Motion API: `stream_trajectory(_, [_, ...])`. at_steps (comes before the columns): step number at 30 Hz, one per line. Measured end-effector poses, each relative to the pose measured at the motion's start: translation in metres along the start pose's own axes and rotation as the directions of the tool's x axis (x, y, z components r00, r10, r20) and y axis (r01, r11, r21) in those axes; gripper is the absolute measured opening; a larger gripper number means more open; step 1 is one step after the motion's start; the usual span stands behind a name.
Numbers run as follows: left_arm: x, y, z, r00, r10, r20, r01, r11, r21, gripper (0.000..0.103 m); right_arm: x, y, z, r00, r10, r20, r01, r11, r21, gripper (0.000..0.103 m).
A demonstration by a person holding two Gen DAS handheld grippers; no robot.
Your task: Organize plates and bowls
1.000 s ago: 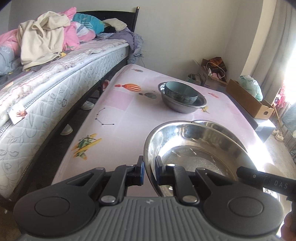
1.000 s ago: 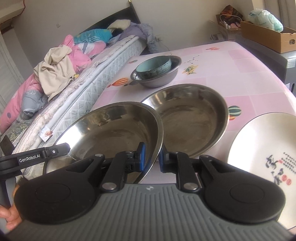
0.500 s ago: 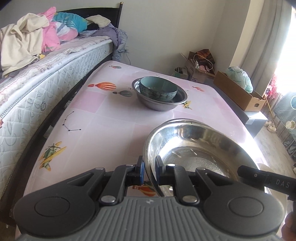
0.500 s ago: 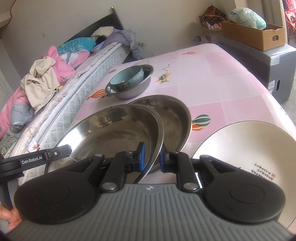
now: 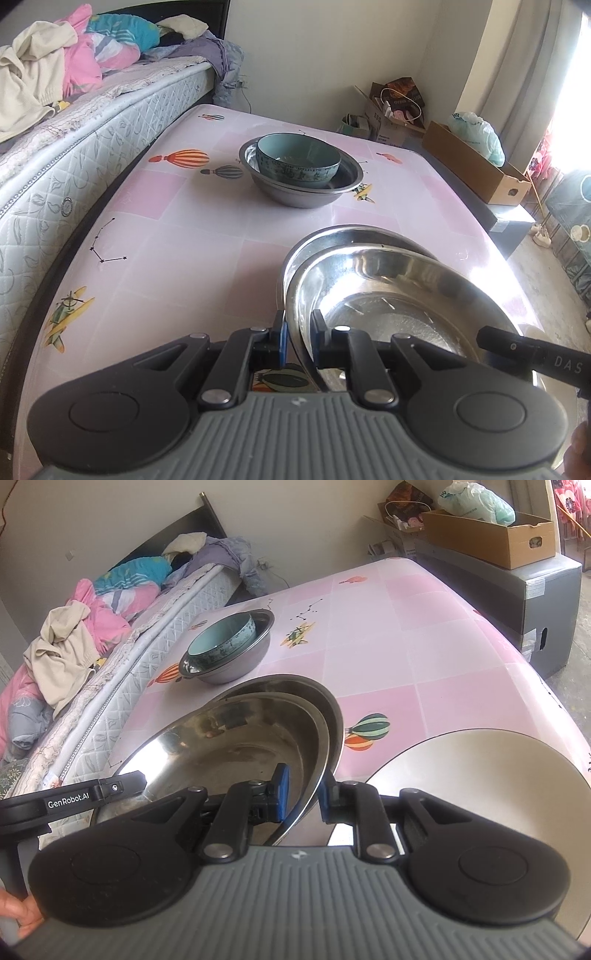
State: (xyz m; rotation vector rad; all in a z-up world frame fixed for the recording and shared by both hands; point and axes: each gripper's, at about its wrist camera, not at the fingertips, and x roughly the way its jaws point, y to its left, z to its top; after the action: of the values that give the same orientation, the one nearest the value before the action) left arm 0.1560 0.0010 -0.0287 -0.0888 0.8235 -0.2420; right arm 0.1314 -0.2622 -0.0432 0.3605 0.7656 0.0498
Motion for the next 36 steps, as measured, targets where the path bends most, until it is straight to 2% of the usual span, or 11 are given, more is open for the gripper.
stream_trajectory(20, [0.014,-0.008,0.007,1.000,0.020,-0.011,-0.020,1.000,0.009,0.014,0.017,-0.006,0.006,0.999,-0.022,-0.029,0.022,1.000,0.001,0.017])
stream_trajectory(26, [0.020,-0.008,0.007,1.000,0.022,-0.017,-0.022,1.000,0.011,0.014,0.021,-0.002,0.008,0.999,-0.037,-0.030,0.036,0.999,-0.020,0.022])
stream_trajectory(36, [0.029,-0.005,0.009,0.999,0.050,0.013,-0.051,0.999,0.021,0.017,0.032,0.004,0.016,0.997,-0.075,-0.006,0.074,0.995,-0.060,0.024])
